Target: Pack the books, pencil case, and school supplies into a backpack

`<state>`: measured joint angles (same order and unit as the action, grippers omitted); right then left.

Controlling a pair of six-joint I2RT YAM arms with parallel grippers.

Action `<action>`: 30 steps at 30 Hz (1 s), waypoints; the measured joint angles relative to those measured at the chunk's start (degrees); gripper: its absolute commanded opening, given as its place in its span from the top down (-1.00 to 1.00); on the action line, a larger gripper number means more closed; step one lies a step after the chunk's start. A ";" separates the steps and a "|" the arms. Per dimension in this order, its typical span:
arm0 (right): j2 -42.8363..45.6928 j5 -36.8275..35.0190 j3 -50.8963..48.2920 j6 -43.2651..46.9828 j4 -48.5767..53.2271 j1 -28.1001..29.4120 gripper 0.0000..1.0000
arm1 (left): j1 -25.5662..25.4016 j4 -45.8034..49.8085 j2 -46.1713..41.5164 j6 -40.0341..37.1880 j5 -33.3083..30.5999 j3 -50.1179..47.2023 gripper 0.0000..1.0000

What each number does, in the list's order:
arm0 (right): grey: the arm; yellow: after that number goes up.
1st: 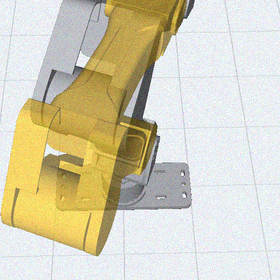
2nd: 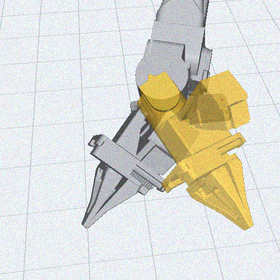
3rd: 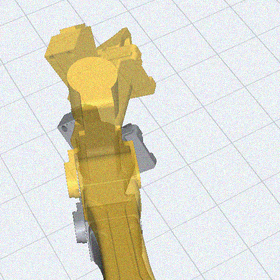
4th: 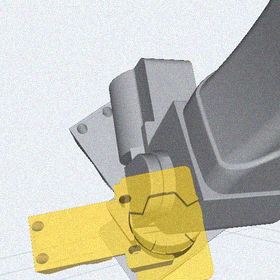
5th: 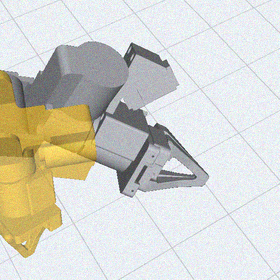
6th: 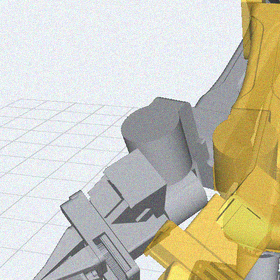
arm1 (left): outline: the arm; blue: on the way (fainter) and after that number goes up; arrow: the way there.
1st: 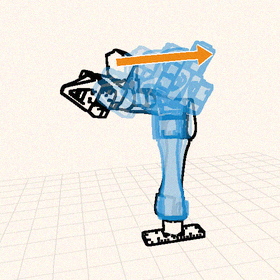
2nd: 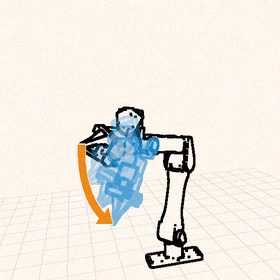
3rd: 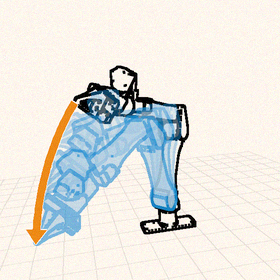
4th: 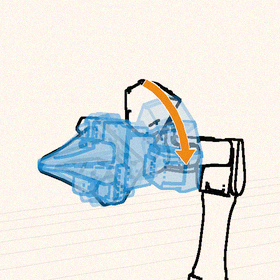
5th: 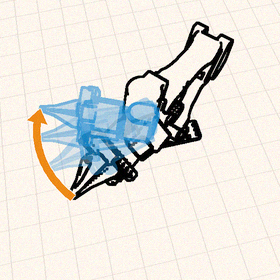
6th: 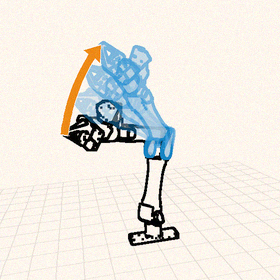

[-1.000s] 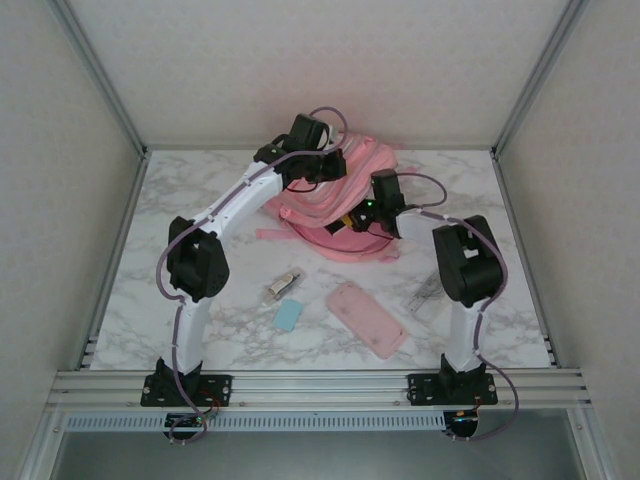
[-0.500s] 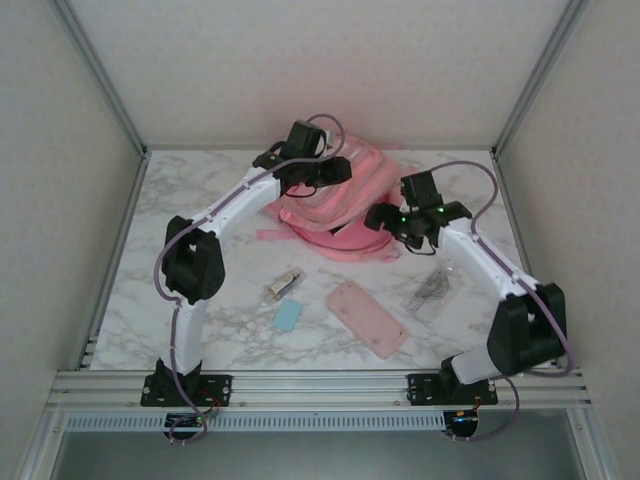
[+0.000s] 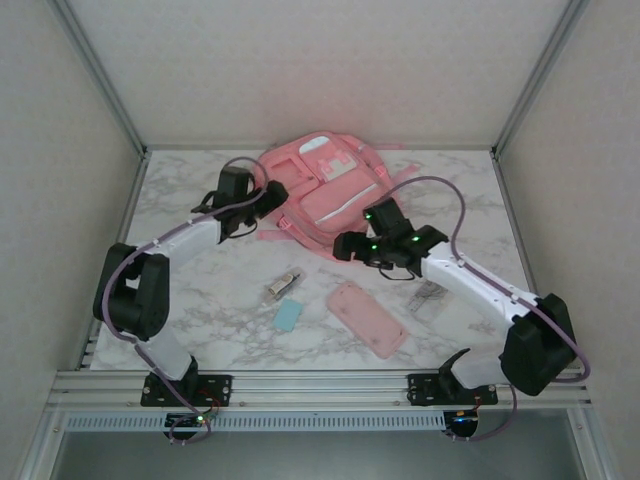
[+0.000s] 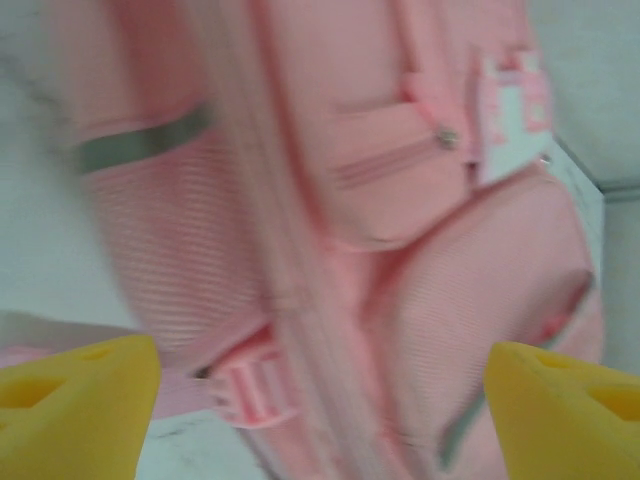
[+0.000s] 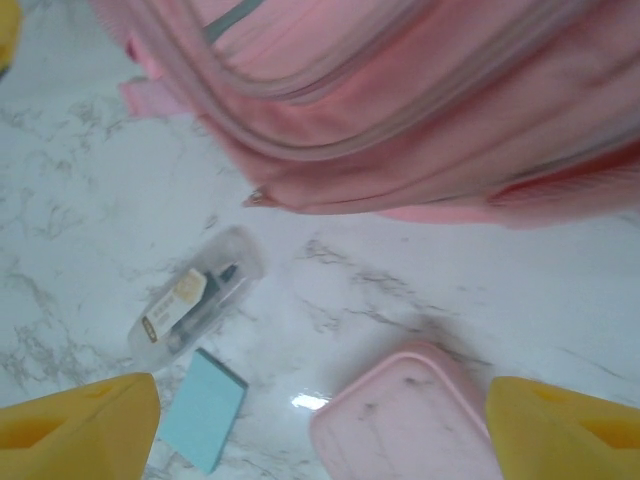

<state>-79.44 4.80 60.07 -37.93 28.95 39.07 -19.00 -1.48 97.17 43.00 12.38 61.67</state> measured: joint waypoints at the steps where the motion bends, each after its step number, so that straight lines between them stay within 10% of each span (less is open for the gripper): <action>1: -1.42 -0.85 0.15 -0.46 -0.98 1.55 -0.67 | 0.50 -0.94 0.15 0.57 -0.48 -1.62 -0.65; 14: -11.23 -6.51 5.29 -2.14 -7.28 11.93 -0.35 | 1.75 -14.60 15.04 2.01 -2.45 -1.66 -0.09; 18: -13.57 -6.01 5.42 -2.80 -11.78 13.86 -0.19 | 1.86 -18.64 15.76 2.60 -2.78 -1.40 0.97; 30: -28.85 -10.71 15.80 -3.21 -18.71 16.46 0.15 | -0.13 -18.62 8.11 7.10 -3.19 -4.52 1.00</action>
<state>-108.29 -5.91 75.88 -41.15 10.24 55.53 -19.14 -20.10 105.27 50.11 9.19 57.14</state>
